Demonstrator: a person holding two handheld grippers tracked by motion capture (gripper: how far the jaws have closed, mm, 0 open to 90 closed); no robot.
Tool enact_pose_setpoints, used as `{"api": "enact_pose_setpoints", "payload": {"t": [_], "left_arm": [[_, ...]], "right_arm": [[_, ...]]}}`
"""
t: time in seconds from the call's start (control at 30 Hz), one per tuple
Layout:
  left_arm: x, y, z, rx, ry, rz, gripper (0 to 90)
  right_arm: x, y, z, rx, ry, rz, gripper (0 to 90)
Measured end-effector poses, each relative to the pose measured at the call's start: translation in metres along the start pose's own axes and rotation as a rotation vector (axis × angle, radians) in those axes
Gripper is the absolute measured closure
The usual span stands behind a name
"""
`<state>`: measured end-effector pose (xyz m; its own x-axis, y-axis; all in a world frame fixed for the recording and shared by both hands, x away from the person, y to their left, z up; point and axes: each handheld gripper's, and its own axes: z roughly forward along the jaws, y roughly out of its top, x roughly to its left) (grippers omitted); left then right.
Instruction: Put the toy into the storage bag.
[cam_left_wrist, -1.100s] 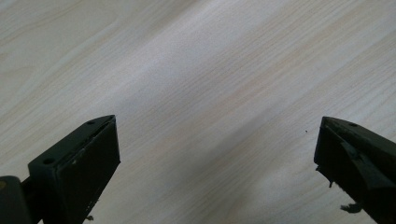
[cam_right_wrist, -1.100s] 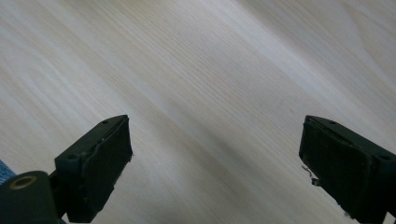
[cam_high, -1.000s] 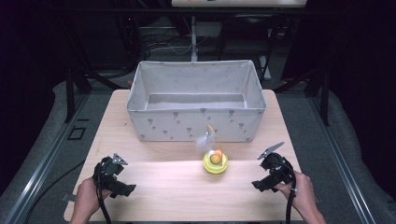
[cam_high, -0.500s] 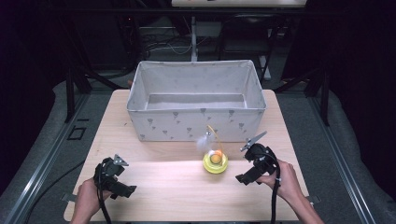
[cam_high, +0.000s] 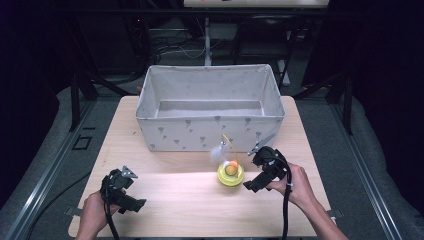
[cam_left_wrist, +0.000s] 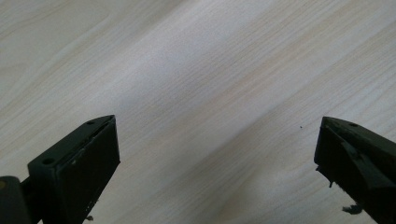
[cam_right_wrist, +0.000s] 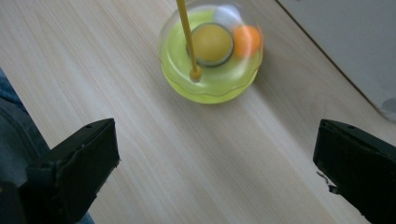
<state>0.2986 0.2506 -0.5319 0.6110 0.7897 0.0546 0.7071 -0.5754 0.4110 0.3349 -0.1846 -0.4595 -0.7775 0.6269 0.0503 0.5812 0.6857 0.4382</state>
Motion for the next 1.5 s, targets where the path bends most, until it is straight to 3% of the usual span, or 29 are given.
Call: {"api": "enact_pose_setpoints", "payload": {"t": [0.4, 0.57, 0.6, 0.67, 0.97, 1.4, 1.5], "left_arm": [[0.0, 0.001, 0.001, 0.007, 0.0, 0.005, 0.1], [-0.001, 0.0, 0.001, 0.012, -0.001, 0.009, 0.1], [-0.001, 0.0, 0.001, 0.013, -0.001, 0.008, 0.1], [0.0, 0.0, 0.002, 0.013, 0.0, 0.009, 0.1], [-0.001, 0.001, 0.002, 0.018, -0.002, 0.014, 0.3], [-0.001, 0.001, 0.003, 0.027, -0.001, 0.015, 0.4], [-0.002, 0.001, 0.003, 0.029, -0.001, 0.016, 0.4]], "right_arm": [[0.007, 0.033, -0.01, -0.028, -0.005, -0.05, 3.0], [0.009, 0.045, -0.016, -0.054, -0.008, -0.071, 21.4], [0.01, 0.049, -0.019, -0.053, -0.013, -0.085, 28.4], [0.011, 0.051, -0.021, -0.052, -0.016, -0.095, 30.6], [0.021, 0.069, -0.027, 0.001, -0.051, -0.169, 61.0], [0.024, 0.077, -0.029, 0.041, -0.039, -0.204, 86.1], [0.024, 0.078, -0.029, 0.037, -0.032, -0.209, 87.8]]}}
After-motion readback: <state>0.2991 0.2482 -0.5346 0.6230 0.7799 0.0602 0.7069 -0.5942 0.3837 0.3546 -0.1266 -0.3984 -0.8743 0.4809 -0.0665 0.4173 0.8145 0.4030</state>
